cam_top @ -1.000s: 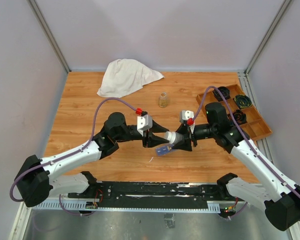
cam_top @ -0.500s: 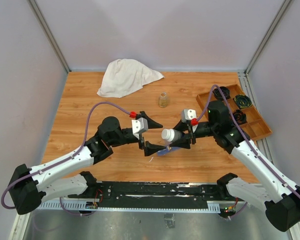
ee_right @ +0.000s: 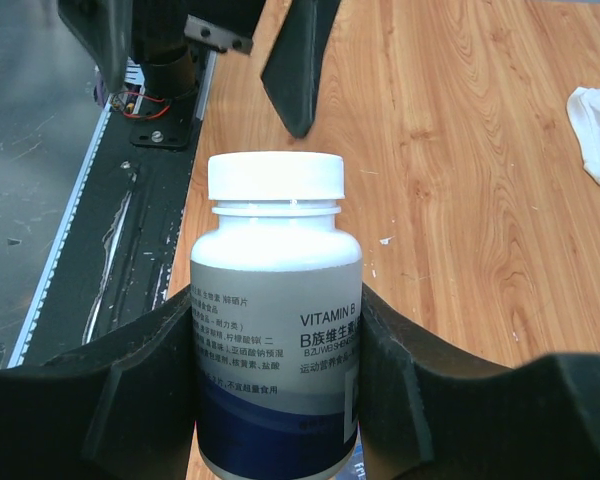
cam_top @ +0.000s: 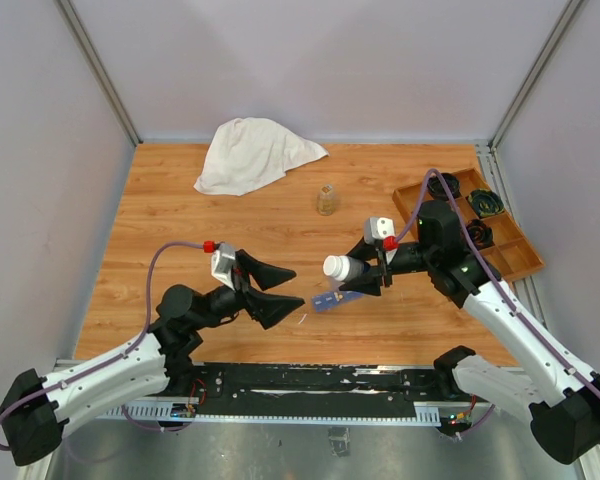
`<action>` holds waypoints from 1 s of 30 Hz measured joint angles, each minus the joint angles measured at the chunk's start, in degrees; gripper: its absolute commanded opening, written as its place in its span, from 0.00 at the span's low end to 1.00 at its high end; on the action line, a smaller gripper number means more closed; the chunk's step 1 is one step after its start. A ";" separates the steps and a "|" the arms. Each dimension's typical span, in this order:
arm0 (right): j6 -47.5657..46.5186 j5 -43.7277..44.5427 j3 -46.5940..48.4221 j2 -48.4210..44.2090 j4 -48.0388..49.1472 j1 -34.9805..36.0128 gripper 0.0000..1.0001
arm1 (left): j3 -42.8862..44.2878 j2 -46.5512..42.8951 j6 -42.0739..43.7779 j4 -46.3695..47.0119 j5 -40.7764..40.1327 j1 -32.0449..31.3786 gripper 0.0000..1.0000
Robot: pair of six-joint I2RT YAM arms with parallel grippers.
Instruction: Sort the pills into containers
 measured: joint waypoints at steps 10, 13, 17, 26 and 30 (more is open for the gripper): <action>0.00 2.34 0.00 0.42 0.26 0.00 0.02 | 14.91 5.18 -13.90 -6.62 -15.23 -5.33 0.84; 0.00 2.58 0.00 0.52 0.26 0.00 0.02 | 19.17 7.17 -13.27 -12.37 -20.96 -8.07 0.83; 0.02 3.19 0.00 0.72 0.26 0.00 0.02 | 24.28 10.95 -11.72 -18.62 -26.43 -10.43 0.79; 0.00 3.39 0.00 0.72 0.26 0.00 0.02 | 29.51 17.40 -9.27 -25.81 -30.16 -13.42 0.69; 0.02 3.39 0.00 0.74 0.26 0.00 0.02 | 30.03 18.49 -8.79 -26.71 -30.10 -13.68 0.60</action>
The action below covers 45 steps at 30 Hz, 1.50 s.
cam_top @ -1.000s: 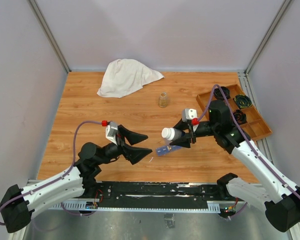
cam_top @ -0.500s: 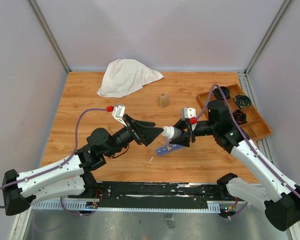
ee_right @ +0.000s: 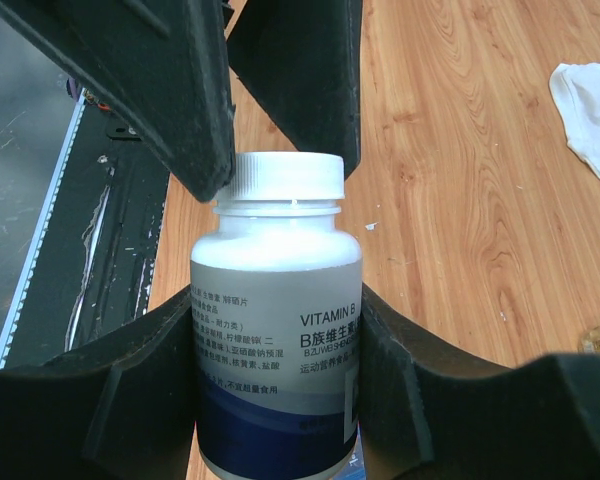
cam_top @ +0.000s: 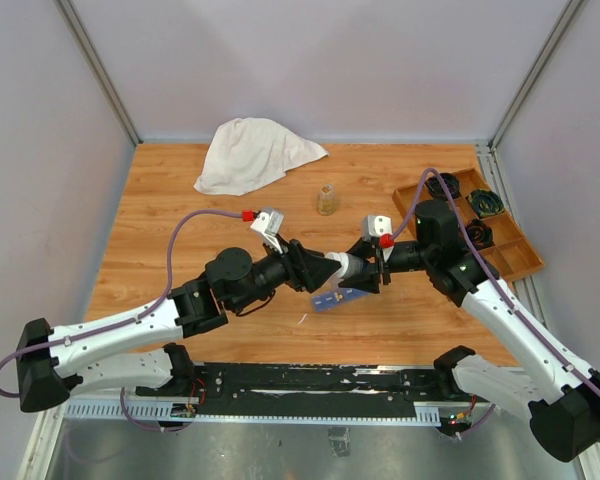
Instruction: Sort the pills into containers
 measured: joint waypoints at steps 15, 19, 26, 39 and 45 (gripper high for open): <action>0.04 -0.02 0.00 0.31 -0.09 0.00 0.02 | 0.74 1.01 2.27 -0.70 3.58 -0.13 0.27; 0.07 -0.66 0.00 0.17 -0.31 0.00 0.02 | -0.02 1.01 5.75 1.36 7.63 0.87 0.27; 0.24 -2.08 -0.59 -0.20 -1.64 0.00 0.02 | -3.10 1.01 17.49 7.34 19.76 3.87 0.27; 0.59 -4.94 -1.09 -0.31 -1.36 0.00 0.01 | -3.26 0.44 54.18 6.56 40.02 7.39 0.65; 1.05 -4.13 -1.11 -0.31 0.24 0.00 0.01 | -2.56 1.38 57.00 5.40 47.63 11.19 0.85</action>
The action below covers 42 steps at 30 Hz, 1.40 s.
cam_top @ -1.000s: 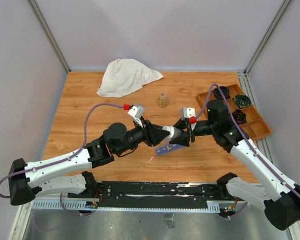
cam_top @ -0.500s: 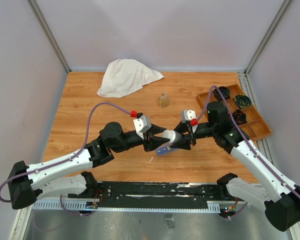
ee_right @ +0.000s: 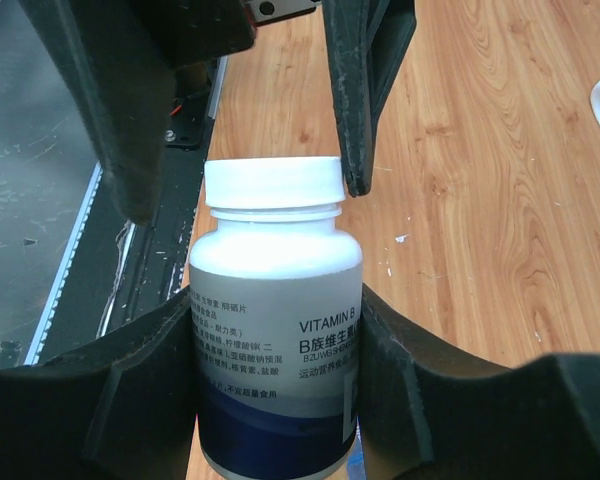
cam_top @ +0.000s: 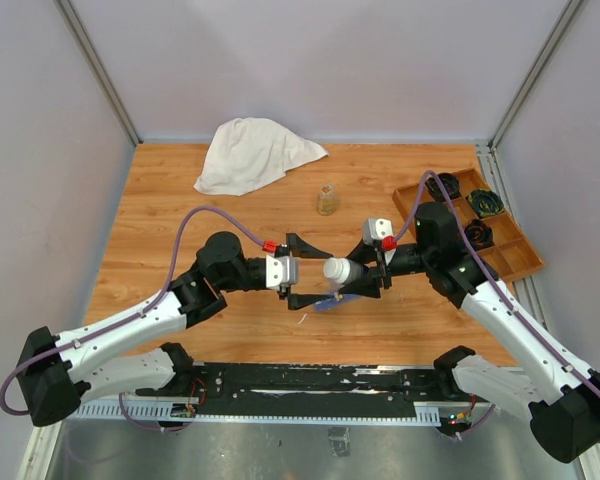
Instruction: Sort the pills into containers
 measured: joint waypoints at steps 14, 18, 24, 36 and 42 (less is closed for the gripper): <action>0.00 0.24 0.00 0.00 1.18 0.00 0.02 | -6.16 -11.87 -15.65 10.78 -11.56 0.42 0.99; 0.00 0.24 0.00 0.02 1.22 0.00 0.02 | -8.37 -15.37 -25.86 13.40 -15.47 0.42 0.84; 0.00 0.35 0.00 0.31 1.22 0.00 0.02 | -8.55 -15.28 -41.59 14.23 -22.82 -3.56 0.78; -0.02 1.07 0.00 0.57 1.22 0.00 0.02 | 7.10 -4.96 -44.35 -8.02 -53.96 -17.14 0.79; -0.04 1.07 0.00 0.57 1.20 0.00 0.01 | 9.11 -0.92 -44.35 -13.25 -55.80 -17.29 0.77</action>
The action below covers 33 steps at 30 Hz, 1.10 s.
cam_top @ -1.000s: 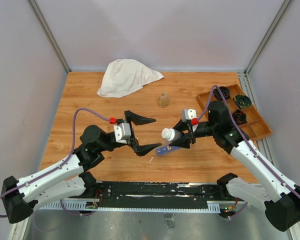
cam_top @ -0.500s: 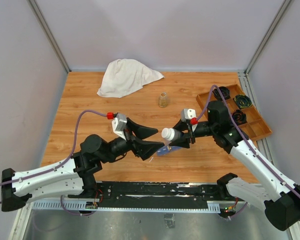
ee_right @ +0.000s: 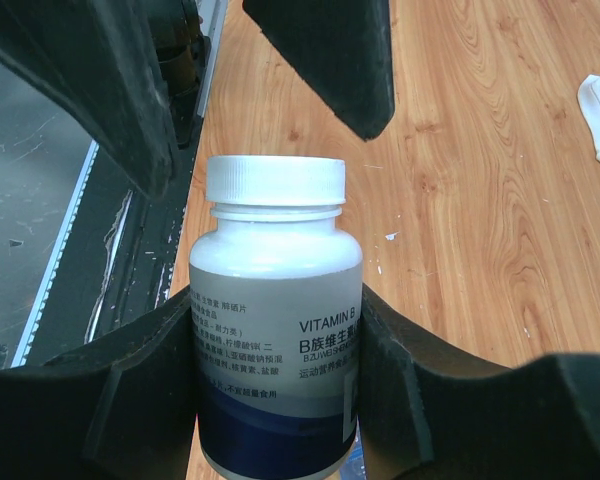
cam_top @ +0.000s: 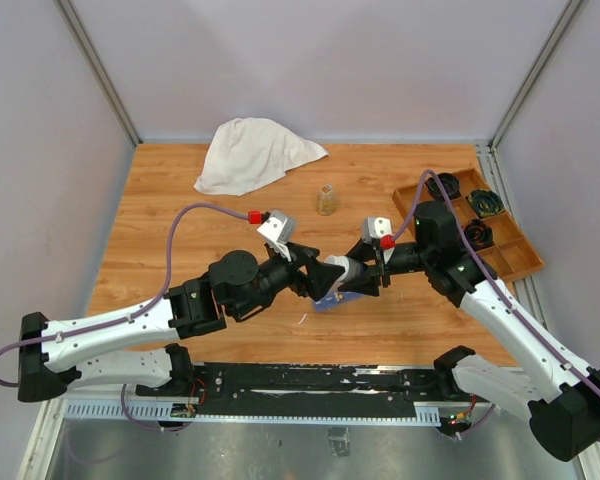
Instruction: Sort the pills into containers
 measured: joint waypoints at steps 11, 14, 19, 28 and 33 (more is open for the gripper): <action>0.02 0.02 0.00 0.00 0.02 0.00 0.02 | 0.07 1.03 -0.66 -1.86 1.07 -0.02 0.62; 0.02 0.02 0.00 0.00 0.02 0.00 0.02 | 0.07 1.14 -0.85 -1.86 1.38 -0.02 0.53; 0.02 0.02 0.00 -0.02 -0.02 0.00 0.02 | 0.07 1.86 -1.07 -1.88 2.54 -0.04 0.37; 0.00 -0.04 0.00 -0.20 -0.90 0.00 0.02 | -0.17 2.32 3.13 -0.66 6.21 0.39 0.26; 0.00 0.15 -0.02 -0.46 -2.64 -0.02 0.02 | -3.30 1.86 10.56 4.24 18.38 4.87 0.24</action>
